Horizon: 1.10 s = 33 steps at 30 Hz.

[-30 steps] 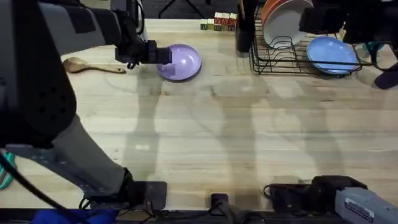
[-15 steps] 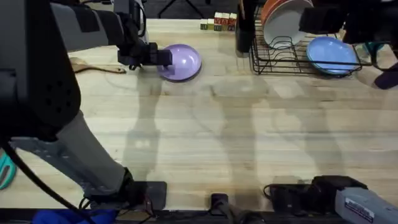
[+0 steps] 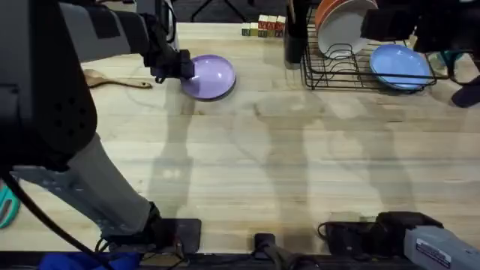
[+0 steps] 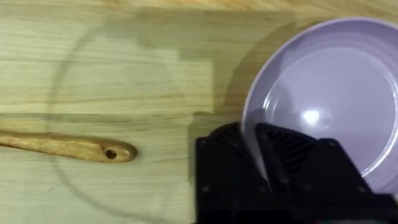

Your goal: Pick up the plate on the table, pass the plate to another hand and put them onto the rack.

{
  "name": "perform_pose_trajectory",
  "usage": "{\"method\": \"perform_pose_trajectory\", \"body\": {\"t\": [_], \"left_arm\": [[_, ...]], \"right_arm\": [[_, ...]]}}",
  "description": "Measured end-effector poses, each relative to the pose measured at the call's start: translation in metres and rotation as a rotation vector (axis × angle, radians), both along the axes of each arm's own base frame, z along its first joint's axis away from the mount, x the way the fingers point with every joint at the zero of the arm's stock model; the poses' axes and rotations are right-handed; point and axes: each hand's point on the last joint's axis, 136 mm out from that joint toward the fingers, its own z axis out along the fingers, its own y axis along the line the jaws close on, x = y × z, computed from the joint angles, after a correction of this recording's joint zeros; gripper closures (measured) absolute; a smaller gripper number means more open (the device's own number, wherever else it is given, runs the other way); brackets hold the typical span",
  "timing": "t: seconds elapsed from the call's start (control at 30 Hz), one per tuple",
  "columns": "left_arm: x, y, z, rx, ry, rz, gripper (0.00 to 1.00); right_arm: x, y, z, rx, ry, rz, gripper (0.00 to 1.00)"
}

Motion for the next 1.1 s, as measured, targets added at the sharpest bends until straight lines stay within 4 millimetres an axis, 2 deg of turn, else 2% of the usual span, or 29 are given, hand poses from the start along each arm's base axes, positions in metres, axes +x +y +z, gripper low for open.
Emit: {"method": "perform_pose_trajectory", "body": {"t": [0.07, 0.3, 0.6, 1.1], "left_arm": [[0.003, 0.0, 0.003, -0.006, -0.011, 0.002, 0.95], [0.002, 0.0, 0.003, -0.006, -0.007, 0.002, 0.959], [-0.013, 0.0, 0.007, -0.006, 0.088, 0.003, 0.96], [0.007, 0.005, 0.076, 0.02, 0.061, 0.013, 0.96]], "right_arm": [[0.0, 0.0, 0.0, 0.0, 0.0, 0.0, 0.006], [0.0, 0.0, 0.0, 0.0, 0.0, 0.0, 0.007], [0.002, 0.0, 0.003, 0.0, -0.015, 0.0, 0.007], [0.005, 0.0, 0.008, 0.0, -0.038, 0.0, 0.006]]}}
